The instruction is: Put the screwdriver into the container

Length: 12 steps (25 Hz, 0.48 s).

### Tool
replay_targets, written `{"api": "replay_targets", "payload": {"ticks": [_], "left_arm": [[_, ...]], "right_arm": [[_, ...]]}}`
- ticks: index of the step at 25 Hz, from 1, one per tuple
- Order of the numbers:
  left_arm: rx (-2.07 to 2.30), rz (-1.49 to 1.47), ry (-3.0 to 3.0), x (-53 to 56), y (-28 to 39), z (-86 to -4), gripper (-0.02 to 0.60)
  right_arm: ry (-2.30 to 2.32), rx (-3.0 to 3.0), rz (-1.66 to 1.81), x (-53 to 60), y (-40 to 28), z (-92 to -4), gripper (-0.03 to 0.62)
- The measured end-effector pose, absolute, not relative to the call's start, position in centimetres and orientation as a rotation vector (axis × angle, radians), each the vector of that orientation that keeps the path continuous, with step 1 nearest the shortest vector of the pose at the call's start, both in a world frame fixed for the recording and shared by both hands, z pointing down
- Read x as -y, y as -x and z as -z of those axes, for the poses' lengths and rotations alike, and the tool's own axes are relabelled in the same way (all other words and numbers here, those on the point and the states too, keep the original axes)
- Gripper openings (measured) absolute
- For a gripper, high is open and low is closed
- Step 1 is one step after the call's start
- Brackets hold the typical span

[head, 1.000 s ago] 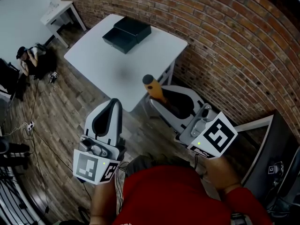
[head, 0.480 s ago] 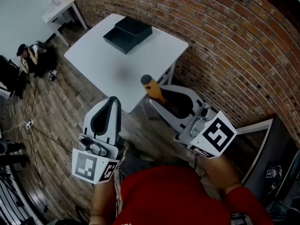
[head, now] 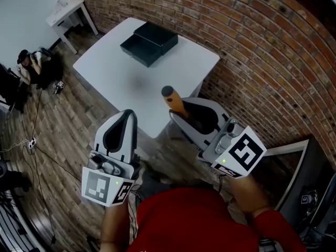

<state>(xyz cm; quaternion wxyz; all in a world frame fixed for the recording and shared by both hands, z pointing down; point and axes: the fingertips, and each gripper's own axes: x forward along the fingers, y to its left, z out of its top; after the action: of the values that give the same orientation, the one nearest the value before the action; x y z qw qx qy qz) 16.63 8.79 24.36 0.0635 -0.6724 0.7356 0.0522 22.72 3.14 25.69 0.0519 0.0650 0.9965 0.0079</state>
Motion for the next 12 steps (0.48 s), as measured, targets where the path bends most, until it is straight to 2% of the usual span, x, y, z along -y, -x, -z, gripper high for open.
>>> {"api": "replay_targets", "payload": {"ticks": [12], "left_arm": [[-2.164,-0.163,2.111,-6.8,-2.8,-23.8,0.012]], "right_arm": [[-0.084,-3.098,-0.036,-2.2,-9.3,-25.5,0.095]]}}
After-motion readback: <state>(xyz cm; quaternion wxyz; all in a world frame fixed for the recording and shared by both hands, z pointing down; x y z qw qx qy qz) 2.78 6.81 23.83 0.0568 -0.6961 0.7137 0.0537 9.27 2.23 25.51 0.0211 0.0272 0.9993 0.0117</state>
